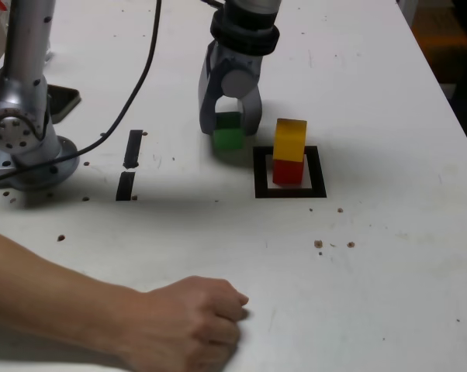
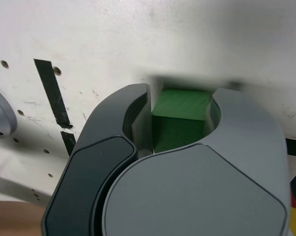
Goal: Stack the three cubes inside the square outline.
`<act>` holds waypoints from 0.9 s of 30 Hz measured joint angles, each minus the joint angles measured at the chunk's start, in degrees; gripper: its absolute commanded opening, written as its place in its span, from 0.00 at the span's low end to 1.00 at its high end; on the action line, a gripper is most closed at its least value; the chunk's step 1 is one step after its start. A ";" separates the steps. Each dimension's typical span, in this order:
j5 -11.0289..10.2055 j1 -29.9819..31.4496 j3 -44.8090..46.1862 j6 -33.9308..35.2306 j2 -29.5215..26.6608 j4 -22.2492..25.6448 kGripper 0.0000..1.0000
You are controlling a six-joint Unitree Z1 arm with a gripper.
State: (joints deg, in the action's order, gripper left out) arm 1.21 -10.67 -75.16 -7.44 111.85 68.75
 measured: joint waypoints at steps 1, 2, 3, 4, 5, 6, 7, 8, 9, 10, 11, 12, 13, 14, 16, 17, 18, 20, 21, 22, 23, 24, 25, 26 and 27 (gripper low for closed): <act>-0.16 -0.02 0.07 0.06 -0.84 0.19 0.24; -0.28 -0.03 0.08 0.14 -1.32 0.35 0.24; -0.75 -0.03 0.08 0.37 -1.83 0.72 0.24; -1.41 -0.03 0.09 0.71 -2.63 1.51 0.24; -2.17 -0.03 0.09 1.14 -4.19 2.73 0.24; -2.39 -0.05 0.08 1.26 -5.27 3.27 0.24; -2.99 -0.05 0.01 1.43 -5.99 4.13 0.24; -3.66 -0.05 -0.24 1.68 -6.43 5.07 0.24; -4.10 -0.05 -0.49 1.84 -7.03 6.03 0.24; -4.41 -0.05 -0.77 1.92 -7.81 6.99 0.24; -4.53 -0.03 -0.94 1.92 -8.38 7.51 0.24; -4.71 0.10 -1.28 1.93 -9.54 8.36 0.24; -4.77 0.21 -1.57 1.95 -10.09 8.75 0.24; -4.92 0.71 -2.15 2.06 -10.73 9.80 0.24; -5.06 1.38 -2.82 2.15 -11.25 10.91 0.24; -5.17 2.08 -3.75 2.32 -11.90 12.17 0.24; -5.17 2.83 -4.72 2.46 -12.78 13.18 0.24; -5.17 4.39 -7.20 2.88 -13.54 15.11 0.24; -5.17 4.66 -7.71 2.94 -13.56 15.27 0.24; -5.17 5.56 -8.83 3.18 -13.57 15.98 0.24; -5.17 6.26 -10.08 3.56 -13.54 16.87 0.24; -5.17 7.23 -11.81 4.07 -13.53 17.99 0.24; -5.17 8.04 -13.04 4.40 -13.53 18.74 0.24; -5.17 8.96 -14.46 4.77 -13.48 19.46 0.24; -5.17 9.37 -15.28 5.06 -13.31 19.94 0.24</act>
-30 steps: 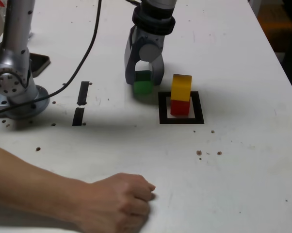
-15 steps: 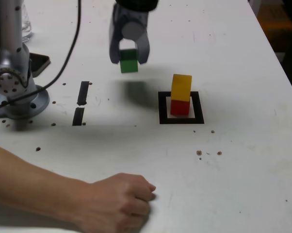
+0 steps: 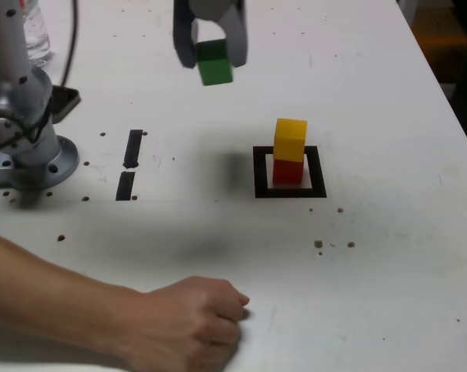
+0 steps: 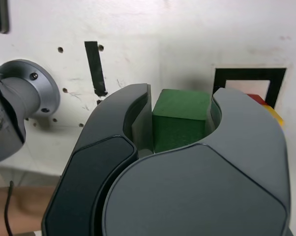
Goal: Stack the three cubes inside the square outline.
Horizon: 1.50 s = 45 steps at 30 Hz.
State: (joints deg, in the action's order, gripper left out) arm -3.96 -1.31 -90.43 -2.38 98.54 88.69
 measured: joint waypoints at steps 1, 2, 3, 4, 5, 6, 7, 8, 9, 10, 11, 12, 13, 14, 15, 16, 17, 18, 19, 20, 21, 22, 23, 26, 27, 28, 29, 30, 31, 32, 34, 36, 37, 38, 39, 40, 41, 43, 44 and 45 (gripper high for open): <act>0.00 0.39 -0.82 0.29 0.32 0.59 0.24; 0.02 1.37 -2.59 0.90 1.12 1.67 0.24; 0.25 2.45 -4.39 1.44 2.01 2.37 0.24; 0.33 2.70 -5.19 1.64 2.47 2.78 0.24; 0.52 3.35 -6.14 1.85 3.08 3.15 0.24; 0.82 4.17 -7.41 2.15 4.32 3.53 0.24; 0.94 4.53 -8.01 2.26 5.18 3.63 0.24; 1.04 4.83 -8.28 2.32 5.78 3.65 0.24; 1.18 5.19 -8.87 2.49 6.41 3.83 0.24; 1.32 5.54 -9.69 2.65 6.98 3.98 0.24; 1.46 6.01 -10.63 2.81 7.52 4.07 0.24; 1.63 6.64 -11.63 3.07 8.21 4.19 0.24; 1.83 7.32 -12.51 3.43 9.22 4.23 0.24; 1.95 7.63 -12.74 3.57 9.75 4.25 0.24; 2.16 8.03 -13.65 3.89 10.59 4.39 0.24; 2.24 8.18 -14.32 4.06 11.12 4.42 0.24; 2.28 8.28 -14.52 4.06 11.41 4.39 0.24; 2.36 8.37 -14.78 4.07 11.74 4.39 0.24; 2.42 8.46 -15.13 4.10 12.10 4.39 0.24; 2.46 8.65 -15.53 4.12 12.61 4.39 0.24; 2.50 8.81 -15.86 4.12 13.09 4.39 0.24; 2.56 8.93 -16.10 4.12 13.66 4.37 0.24; 2.58 8.99 -16.31 4.14 14.09 4.37 0.24; 2.58 9.24 -17.35 4.19 15.08 4.37 0.24; 2.58 9.35 -17.59 4.19 15.33 4.37 0.24; 2.56 9.47 -17.76 4.19 15.60 4.37 0.24; 2.48 9.59 -17.95 4.19 15.97 4.37 0.24; 2.28 9.69 -18.31 4.19 16.49 4.37 0.24; 1.98 9.77 -18.63 4.19 17.07 4.37 0.24; 1.87 9.79 -18.64 4.19 17.29 4.37 0.24; 1.40 9.87 -18.66 4.19 17.53 4.37 0.24; 1.12 9.88 -18.79 4.19 17.96 4.37 0.24; 0.95 9.88 -18.87 4.18 18.19 4.37 0.24; 0.84 9.88 -18.94 4.17 18.37 4.37 0.24; 0.78 9.88 -18.99 4.17 18.46 4.37 0.24; 0.73 9.88 -19.07 4.13 18.56 4.37 0.24; 0.72 9.88 -19.11 4.11 18.59 4.37 0.24; 0.63 9.88 -19.15 4.09 18.63 4.31 0.24; 0.61 9.88 -19.16 4.07 18.69 4.21 0.25; 0.60 9.88 -19.17 4.06 18.75 4.15 0.25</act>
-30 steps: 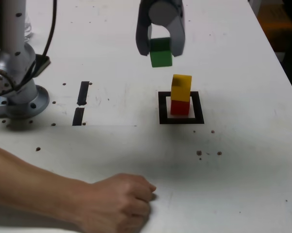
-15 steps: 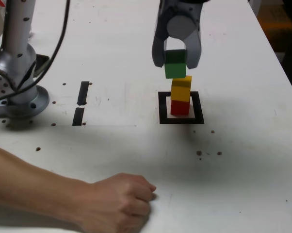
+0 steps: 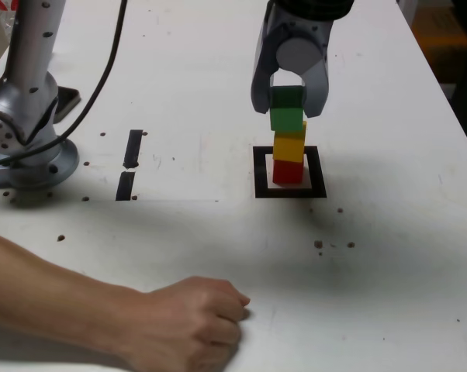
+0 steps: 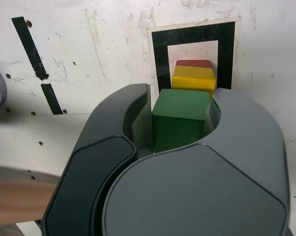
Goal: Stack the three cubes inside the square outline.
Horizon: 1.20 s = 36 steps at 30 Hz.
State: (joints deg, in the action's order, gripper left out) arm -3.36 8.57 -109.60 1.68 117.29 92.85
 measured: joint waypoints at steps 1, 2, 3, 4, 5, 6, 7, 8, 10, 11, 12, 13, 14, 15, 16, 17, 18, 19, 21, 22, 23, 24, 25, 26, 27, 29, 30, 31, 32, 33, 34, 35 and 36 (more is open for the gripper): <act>-0.14 0.00 -0.01 -0.04 0.11 -0.07 0.25; -0.35 0.00 -0.01 -0.10 0.19 -0.13 0.25; -0.54 0.00 -0.01 -0.15 0.26 -0.18 0.25; -0.71 0.00 -0.01 -0.21 0.27 -0.19 0.26; -0.89 0.00 -0.01 -0.28 0.27 -0.19 0.28; -1.05 0.00 -0.01 -0.39 0.27 -0.19 0.30; -1.16 0.00 -0.01 -0.46 0.27 -0.19 0.32; -1.23 0.00 0.00 -0.54 0.28 -0.19 0.34; -1.23 -0.01 0.00 -0.59 0.28 -0.19 0.36; -1.23 -0.01 0.00 -0.59 0.28 -0.19 0.37; -1.23 -0.02 0.00 -0.60 0.28 -0.19 0.38; -1.23 -0.02 0.01 -0.64 0.28 -0.19 0.39; -1.23 -0.02 0.02 -0.71 0.28 -0.24 0.40; -1.23 -0.02 0.03 -0.74 0.28 -0.29 0.41; -1.23 -0.02 0.04 -0.76 0.28 -0.29 0.41; -1.19 -0.02 0.08 -0.80 0.28 -0.31 0.42; -1.11 -0.02 0.16 -0.88 0.28 -0.32 0.42; -1.00 -0.02 0.23 -0.89 0.28 -0.33 0.42; -0.87 -0.03 0.37 -0.89 0.28 -0.43 0.43; -0.81 -0.03 0.42 -0.89 0.28 -0.47 0.44; -0.74 -0.03 0.46 -0.89 0.28 -0.47 0.46; -0.71 -0.03 0.51 -0.89 0.28 -0.47 0.47; -0.69 -0.03 0.57 -0.89 0.28 -0.47 0.49; -0.67 -0.03 0.60 -0.89 0.28 -0.48 0.51; -0.65 -0.03 0.65 -0.89 0.28 -0.54 0.52; -0.63 -0.03 0.75 -0.90 0.28 -0.61 0.55; -0.63 -0.03 0.76 -0.91 0.28 -0.62 0.56; -0.63 -0.03 0.76 -0.94 0.28 -0.66 0.57; -0.63 -0.03 0.77 -0.96 0.28 -0.71 0.57; -0.65 -0.03 0.77 -0.96 0.28 -0.77 0.58; -0.68 -0.03 0.77 -0.96 0.28 -0.79 0.58; -0.70 -0.03 0.77 -0.96 0.28 -0.80 0.58; -0.71 -0.03 0.77 -0.96 0.28 -0.80 0.59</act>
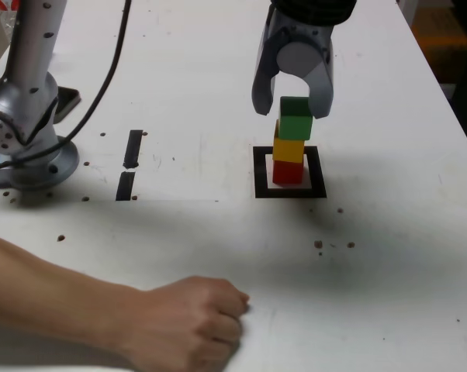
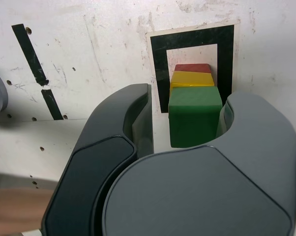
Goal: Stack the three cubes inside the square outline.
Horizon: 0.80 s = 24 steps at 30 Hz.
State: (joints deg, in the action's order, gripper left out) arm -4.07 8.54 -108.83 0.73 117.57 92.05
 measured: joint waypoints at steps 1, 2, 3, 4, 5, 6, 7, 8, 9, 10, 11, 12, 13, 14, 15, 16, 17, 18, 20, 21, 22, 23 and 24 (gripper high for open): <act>-0.01 0.00 0.01 0.00 0.00 0.00 0.59; -0.01 0.00 0.04 -0.02 0.00 0.00 0.59; -0.01 0.00 0.06 -0.06 0.00 0.00 0.59; 0.00 0.00 0.07 -0.11 0.00 0.00 0.59; 0.00 0.00 0.07 -0.11 0.00 0.00 0.59; 0.00 0.00 0.08 -0.11 0.00 0.00 0.60; 0.00 0.00 0.08 -0.12 0.00 0.00 0.60; 0.00 0.00 0.07 -0.14 0.00 0.00 0.61; -0.01 0.00 0.07 -0.23 -0.02 0.01 0.62; -0.09 0.00 0.07 -0.36 -0.14 0.05 0.63; -0.21 0.00 0.07 -0.40 -0.35 0.07 0.64; -0.54 0.00 0.09 -0.50 -0.99 0.19 0.64; -0.91 0.00 0.13 -0.58 -1.81 0.35 0.64; -1.33 0.00 0.32 -0.59 -2.86 0.54 0.65; -1.62 0.00 0.60 -0.59 -4.23 0.67 0.65; -1.82 -0.02 0.94 -0.59 -5.65 0.84 0.65; -2.09 -0.03 1.41 -0.59 -6.73 0.90 0.65; -2.28 -0.03 1.70 -0.59 -7.86 1.01 0.65; -2.79 -0.03 3.57 -0.47 -10.08 1.02 0.65; -2.96 -0.04 4.93 -0.33 -11.39 1.03 0.65; -3.04 -0.13 6.02 -0.18 -12.55 1.03 0.65; -3.07 -0.25 7.07 0.02 -13.78 1.04 0.65; -3.07 -0.35 8.64 0.35 -15.29 1.03 0.65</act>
State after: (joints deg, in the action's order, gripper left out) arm -7.14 8.19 -100.19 1.07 102.28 93.08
